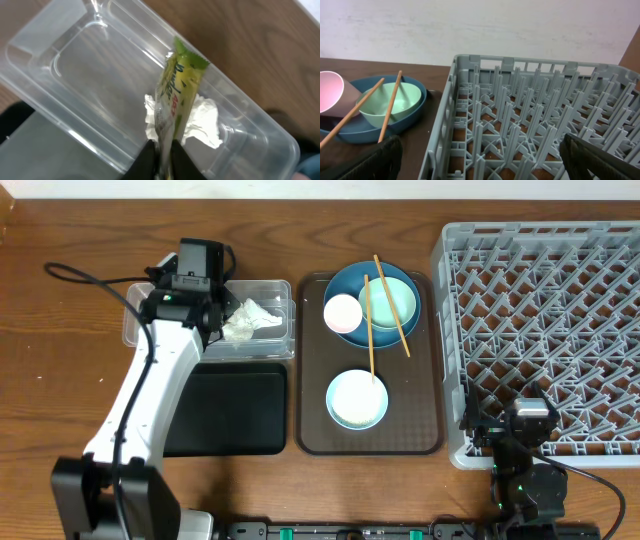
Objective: Sort waste into correct bins and load items into the dishwasher rack
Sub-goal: 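Drop the yellow wrapper into the clear bin with the left gripper, then reach the left gripper to the light-blue rice bowl and grip its rim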
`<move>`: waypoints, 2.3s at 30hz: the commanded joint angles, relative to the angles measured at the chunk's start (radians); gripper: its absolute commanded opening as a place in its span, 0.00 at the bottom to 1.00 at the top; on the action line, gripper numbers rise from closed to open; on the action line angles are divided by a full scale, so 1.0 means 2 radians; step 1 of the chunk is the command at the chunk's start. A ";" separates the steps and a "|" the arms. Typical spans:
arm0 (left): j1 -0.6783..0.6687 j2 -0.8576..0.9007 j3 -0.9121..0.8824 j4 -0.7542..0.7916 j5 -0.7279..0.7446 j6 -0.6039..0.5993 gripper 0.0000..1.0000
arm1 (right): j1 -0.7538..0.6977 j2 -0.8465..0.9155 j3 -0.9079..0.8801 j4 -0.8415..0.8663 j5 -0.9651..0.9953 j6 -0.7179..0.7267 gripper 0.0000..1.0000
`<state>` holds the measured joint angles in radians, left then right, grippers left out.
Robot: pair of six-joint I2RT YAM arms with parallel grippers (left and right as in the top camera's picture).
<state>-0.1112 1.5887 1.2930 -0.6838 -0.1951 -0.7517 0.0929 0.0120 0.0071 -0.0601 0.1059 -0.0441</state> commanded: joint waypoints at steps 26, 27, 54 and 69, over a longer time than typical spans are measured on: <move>-0.096 -0.147 0.000 -0.157 0.275 0.111 0.66 | -0.003 -0.001 -0.001 -0.002 0.005 0.006 0.99; -0.113 -0.144 -0.001 -0.159 0.275 0.111 0.65 | -0.003 -0.001 -0.001 -0.002 0.005 0.007 0.98; -0.329 -0.003 -0.005 -0.086 0.185 0.104 0.63 | -0.003 -0.001 -0.001 -0.002 0.005 0.006 0.99; -0.415 -0.003 -0.006 -0.055 0.150 0.092 0.55 | -0.003 -0.001 -0.001 -0.002 0.005 0.006 0.99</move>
<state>-0.9138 1.5787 1.2907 -0.7994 0.1707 -0.5495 0.0929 0.0120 0.0071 -0.0601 0.1059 -0.0441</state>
